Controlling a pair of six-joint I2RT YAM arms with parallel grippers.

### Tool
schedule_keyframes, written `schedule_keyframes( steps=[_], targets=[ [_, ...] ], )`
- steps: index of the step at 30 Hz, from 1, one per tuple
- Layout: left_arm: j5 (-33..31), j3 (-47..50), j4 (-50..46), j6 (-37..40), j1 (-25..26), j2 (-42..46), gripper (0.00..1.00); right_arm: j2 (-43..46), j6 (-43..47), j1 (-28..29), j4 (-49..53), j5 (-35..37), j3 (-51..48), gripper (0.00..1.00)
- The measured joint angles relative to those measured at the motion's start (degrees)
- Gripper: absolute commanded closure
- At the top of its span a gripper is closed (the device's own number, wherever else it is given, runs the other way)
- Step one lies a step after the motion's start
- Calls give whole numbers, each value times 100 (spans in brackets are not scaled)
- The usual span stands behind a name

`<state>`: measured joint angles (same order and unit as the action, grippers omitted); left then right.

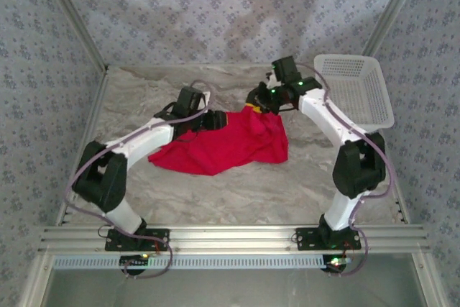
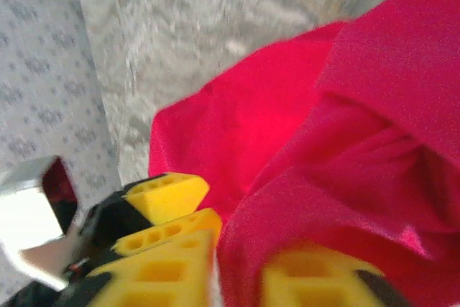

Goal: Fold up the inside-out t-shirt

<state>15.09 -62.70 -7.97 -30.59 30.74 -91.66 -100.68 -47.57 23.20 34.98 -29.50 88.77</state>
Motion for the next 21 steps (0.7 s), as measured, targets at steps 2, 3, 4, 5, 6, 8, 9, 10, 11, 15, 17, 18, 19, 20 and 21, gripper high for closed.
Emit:
schedule_keyframes(
  steps=[2, 3, 4, 5, 6, 8, 9, 10, 11, 15, 17, 18, 19, 20, 21],
  targets=[
    [-105, 225, 177, -28, 0, 271, 44, -118, 81, 212, 39, -166, 2, 35],
    [-122, 289, 278, -61, 0, 356, 43, -140, 151, 291, 118, -223, 2, 32],
    [-120, 308, 363, -85, 2, 380, 43, -140, 216, 317, 192, -247, -4, 31],
    [-118, 310, 461, -129, 9, 378, 41, -109, 267, 304, 247, -251, -37, 30],
    [-103, 304, 549, -177, 22, 341, 40, -35, 326, 232, 269, -245, -133, 29],
    [-76, 203, 581, -208, 109, 175, 39, 175, 409, -4, 326, -210, -400, 29],
    [-72, 85, 570, -210, 195, 17, 37, 299, 450, -170, 363, -170, -553, 29],
    [-70, -96, 518, -203, 293, -186, 37, 422, 485, -330, 391, -136, -693, 30],
    [-70, -258, 474, -186, 378, -369, 36, 509, 518, -461, 417, -109, -785, 30],
    [-59, -1010, 79, -59, 619, -1115, 28, 651, 682, -739, 494, 48, -914, 30],
    [-105, -1226, -149, 9, 636, -1325, 27, 651, 767, -713, 540, 122, -914, 30],
    [-140, -1333, -282, 44, 634, -1421, 26, 651, 822, -697, 570, 160, -914, 30],
    [-168, -1436, -407, 79, 634, -1510, 26, 651, 859, -684, 599, 181, -914, 30],
    [-197, -1530, -509, 111, 627, -1596, 26, 651, 887, -678, 627, 192, -914, 30],
    [-232, -1622, -614, 144, 623, -1672, 23, 649, 914, -673, 664, 214, -911, 30]
  ],
)
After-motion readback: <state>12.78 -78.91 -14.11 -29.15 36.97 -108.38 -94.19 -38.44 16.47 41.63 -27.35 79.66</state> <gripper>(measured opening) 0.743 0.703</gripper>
